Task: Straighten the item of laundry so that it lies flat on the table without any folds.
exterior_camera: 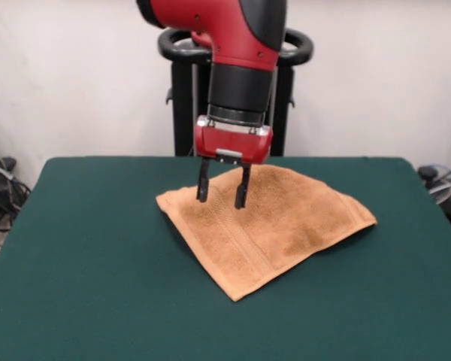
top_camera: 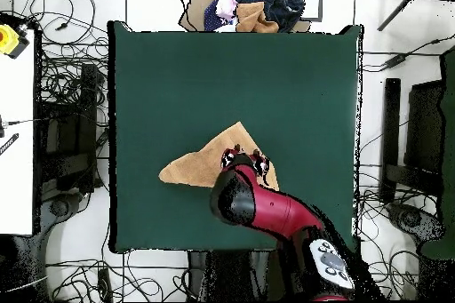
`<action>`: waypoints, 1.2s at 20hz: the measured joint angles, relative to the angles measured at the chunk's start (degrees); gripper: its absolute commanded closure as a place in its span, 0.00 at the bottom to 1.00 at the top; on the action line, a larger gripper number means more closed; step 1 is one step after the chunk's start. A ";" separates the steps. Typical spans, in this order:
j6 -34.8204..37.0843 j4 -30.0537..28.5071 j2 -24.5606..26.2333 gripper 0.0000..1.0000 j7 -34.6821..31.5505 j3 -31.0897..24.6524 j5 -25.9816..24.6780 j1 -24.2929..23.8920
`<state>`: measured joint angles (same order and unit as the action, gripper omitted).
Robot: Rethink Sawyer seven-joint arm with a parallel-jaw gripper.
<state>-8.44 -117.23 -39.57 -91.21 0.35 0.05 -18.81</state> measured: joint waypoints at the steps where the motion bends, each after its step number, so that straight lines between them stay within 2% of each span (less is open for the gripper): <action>1: 0.00 0.46 0.08 0.00 0.00 -0.02 -0.55 -0.18; 10: 0.00 2.72 0.08 0.00 0.00 -0.02 -0.94 -0.27; 24: -0.01 5.22 3.62 0.00 0.00 0.17 0.65 3.47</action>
<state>-8.45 -112.01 -35.95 -91.21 0.51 0.70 -15.35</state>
